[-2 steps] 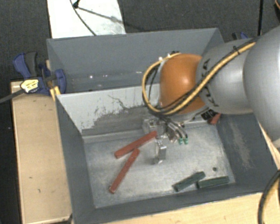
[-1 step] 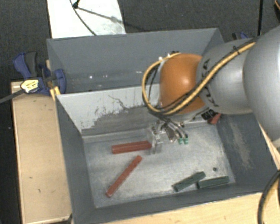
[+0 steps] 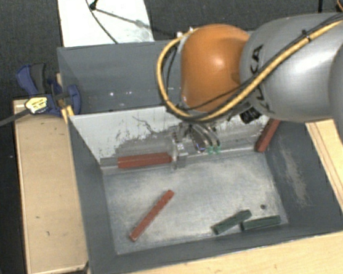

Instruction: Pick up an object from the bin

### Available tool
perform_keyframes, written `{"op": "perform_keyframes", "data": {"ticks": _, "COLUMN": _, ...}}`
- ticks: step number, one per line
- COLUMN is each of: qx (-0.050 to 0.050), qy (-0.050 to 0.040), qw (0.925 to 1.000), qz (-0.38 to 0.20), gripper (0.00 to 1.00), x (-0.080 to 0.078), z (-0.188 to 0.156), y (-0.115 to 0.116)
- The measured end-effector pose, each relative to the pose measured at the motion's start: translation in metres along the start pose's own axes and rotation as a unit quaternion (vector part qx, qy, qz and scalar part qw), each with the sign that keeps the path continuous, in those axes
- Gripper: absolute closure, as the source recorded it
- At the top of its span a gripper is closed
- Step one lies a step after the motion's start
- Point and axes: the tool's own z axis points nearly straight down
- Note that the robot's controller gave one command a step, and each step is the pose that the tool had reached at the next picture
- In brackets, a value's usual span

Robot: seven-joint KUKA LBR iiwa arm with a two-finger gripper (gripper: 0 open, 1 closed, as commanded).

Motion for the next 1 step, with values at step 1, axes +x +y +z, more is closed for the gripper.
{"op": "perform_keyframes", "data": {"ticks": 1, "qx": 0.002, "qy": 0.0006, "qw": 0.9982, "qz": -0.059, "gripper": 1.0, "x": -0.0023, "z": -0.0607, "y": -0.0338}}
